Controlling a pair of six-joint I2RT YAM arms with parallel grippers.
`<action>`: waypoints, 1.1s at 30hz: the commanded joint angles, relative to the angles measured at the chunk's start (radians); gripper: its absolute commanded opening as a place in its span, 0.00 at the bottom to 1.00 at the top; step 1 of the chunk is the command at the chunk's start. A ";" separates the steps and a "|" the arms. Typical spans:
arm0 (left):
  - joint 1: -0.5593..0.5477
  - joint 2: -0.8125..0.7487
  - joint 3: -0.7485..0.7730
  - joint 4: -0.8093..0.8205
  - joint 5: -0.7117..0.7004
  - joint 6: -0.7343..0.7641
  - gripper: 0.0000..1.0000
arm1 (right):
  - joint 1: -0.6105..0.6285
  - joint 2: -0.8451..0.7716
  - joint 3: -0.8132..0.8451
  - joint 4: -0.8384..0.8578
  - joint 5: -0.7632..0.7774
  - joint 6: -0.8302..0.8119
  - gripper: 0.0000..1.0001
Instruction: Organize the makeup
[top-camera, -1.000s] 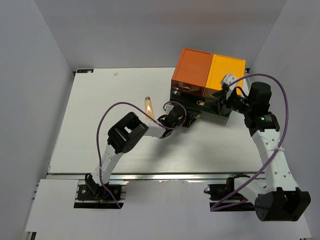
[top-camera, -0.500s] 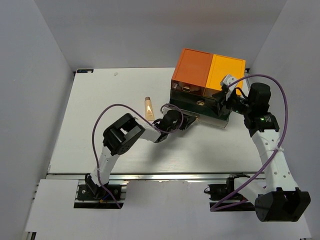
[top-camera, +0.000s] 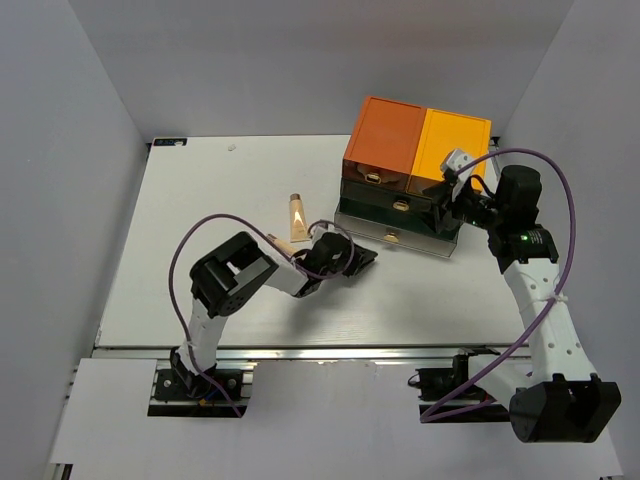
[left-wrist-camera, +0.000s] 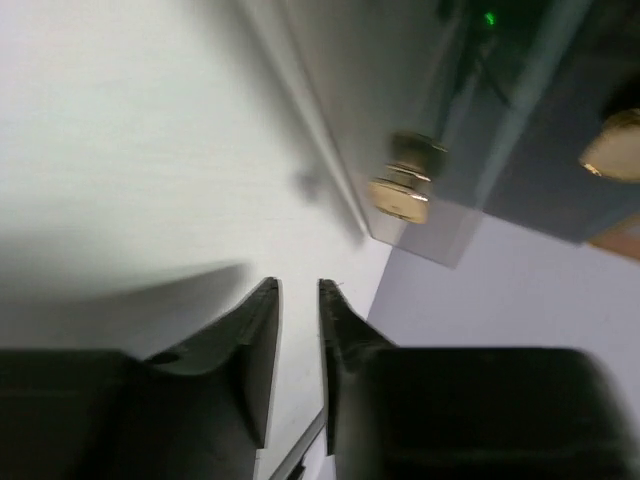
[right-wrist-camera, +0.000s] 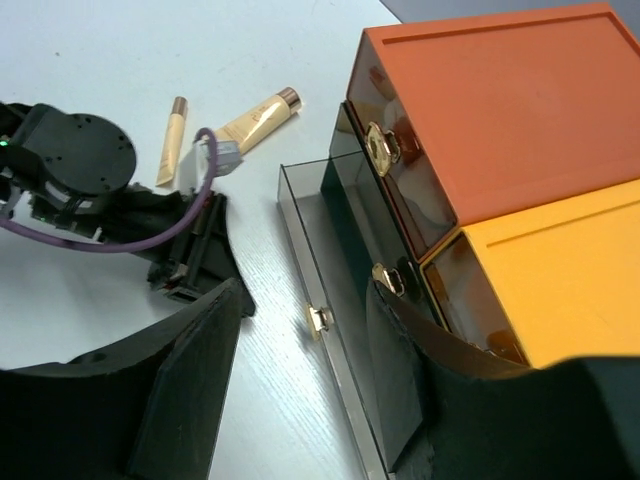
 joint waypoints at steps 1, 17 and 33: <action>-0.006 -0.095 0.100 -0.008 0.048 0.181 0.35 | -0.005 0.005 0.022 -0.038 -0.093 -0.063 0.65; 0.244 -0.648 0.030 -0.811 -0.151 0.430 0.69 | 0.398 0.112 0.014 -0.165 0.178 -0.224 0.58; 0.512 -1.340 -0.217 -1.411 -0.363 0.400 0.86 | 0.803 1.034 0.790 -0.033 0.979 0.654 0.89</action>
